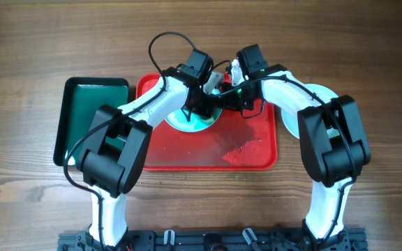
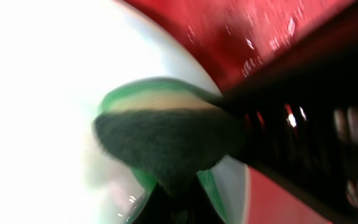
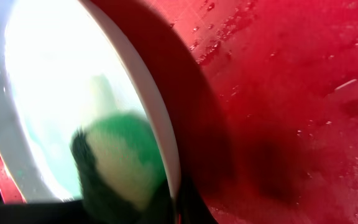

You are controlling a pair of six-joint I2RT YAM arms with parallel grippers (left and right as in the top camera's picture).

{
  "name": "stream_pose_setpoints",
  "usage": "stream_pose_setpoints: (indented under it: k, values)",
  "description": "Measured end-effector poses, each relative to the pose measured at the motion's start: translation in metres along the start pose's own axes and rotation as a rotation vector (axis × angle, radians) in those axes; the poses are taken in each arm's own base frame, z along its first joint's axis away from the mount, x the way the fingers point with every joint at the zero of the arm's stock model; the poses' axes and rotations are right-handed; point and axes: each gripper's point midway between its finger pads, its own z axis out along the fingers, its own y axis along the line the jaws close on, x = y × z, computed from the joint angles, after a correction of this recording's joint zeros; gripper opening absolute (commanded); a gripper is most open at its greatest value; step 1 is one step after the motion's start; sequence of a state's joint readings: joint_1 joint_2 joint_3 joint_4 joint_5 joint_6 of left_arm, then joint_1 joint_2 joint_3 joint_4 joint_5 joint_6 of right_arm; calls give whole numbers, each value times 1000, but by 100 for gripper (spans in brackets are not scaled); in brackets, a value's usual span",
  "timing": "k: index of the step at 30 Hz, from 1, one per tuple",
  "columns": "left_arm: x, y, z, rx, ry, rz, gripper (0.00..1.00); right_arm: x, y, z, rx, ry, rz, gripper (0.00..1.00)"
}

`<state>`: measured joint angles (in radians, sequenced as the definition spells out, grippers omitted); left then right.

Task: Clean dirty plates on tray and stack at the side
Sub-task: 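Scrub the last teal-rimmed plate with the left sponge while right holds rim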

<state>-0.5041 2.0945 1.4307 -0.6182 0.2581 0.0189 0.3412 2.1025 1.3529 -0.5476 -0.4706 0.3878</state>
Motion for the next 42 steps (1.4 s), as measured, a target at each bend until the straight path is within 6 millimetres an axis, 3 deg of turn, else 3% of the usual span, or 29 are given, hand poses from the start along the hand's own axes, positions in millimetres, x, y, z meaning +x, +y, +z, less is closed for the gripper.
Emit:
stream_pose_setpoints:
  k: [4,12,18,22,27,32,37,42]
  values:
    - [-22,21,-3,-129,-91,-44,4,0,0,0,0,1,4,4]
    - [-28,64,-14,-375,-164,-224,4,1,1,1,-3,4,3,4]
    - [0,93,-29,-558,-115,-411,4,8,9,3,-22,31,-4,5]
    - [11,102,-33,-521,-73,-518,4,14,13,4,-115,74,-12,4]
    - [13,94,-29,-293,-14,-568,4,21,11,0,-238,112,-88,4]
    - [13,70,-25,-61,39,-519,4,22,4,-4,-266,114,-126,4]
    - [12,22,-13,117,73,-403,4,23,4,-4,-270,111,-155,5]
    - [0,-11,-4,182,33,-272,4,23,4,-4,-270,111,-165,4]
